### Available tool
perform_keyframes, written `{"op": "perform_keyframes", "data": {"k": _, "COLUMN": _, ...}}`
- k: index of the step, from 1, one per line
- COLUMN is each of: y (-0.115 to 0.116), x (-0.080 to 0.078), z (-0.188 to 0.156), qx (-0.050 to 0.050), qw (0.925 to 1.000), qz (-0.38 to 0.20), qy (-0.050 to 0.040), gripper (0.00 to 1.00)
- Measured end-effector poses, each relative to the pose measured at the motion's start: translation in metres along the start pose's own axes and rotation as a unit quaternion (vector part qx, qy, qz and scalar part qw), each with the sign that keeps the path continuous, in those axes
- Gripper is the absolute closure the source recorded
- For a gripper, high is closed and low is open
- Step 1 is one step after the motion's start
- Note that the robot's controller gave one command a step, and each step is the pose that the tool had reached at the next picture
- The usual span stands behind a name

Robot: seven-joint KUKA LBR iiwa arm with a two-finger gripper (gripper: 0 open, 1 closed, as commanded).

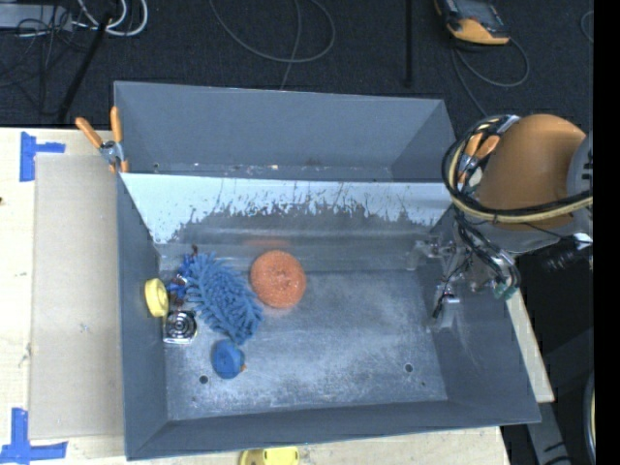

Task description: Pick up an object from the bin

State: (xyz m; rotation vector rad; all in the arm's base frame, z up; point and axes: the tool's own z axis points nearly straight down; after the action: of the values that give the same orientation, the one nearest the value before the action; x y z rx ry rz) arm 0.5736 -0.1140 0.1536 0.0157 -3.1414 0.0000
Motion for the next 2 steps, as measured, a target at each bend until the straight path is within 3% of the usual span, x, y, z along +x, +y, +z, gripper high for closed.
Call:
{"op": "perform_keyframes", "data": {"k": 1, "y": 0.0, "x": 0.0, "z": 0.0, "qx": 0.0, "qw": 1.0, "qz": 0.0, "qy": 0.0, "gripper": 0.0}}
{"op": "perform_keyframes", "data": {"k": 2, "y": 0.014, "x": -0.022, "z": 0.041, "qx": 0.001, "qw": 0.9995, "qz": -0.032, "qy": -0.0031, "gripper": 0.0}}
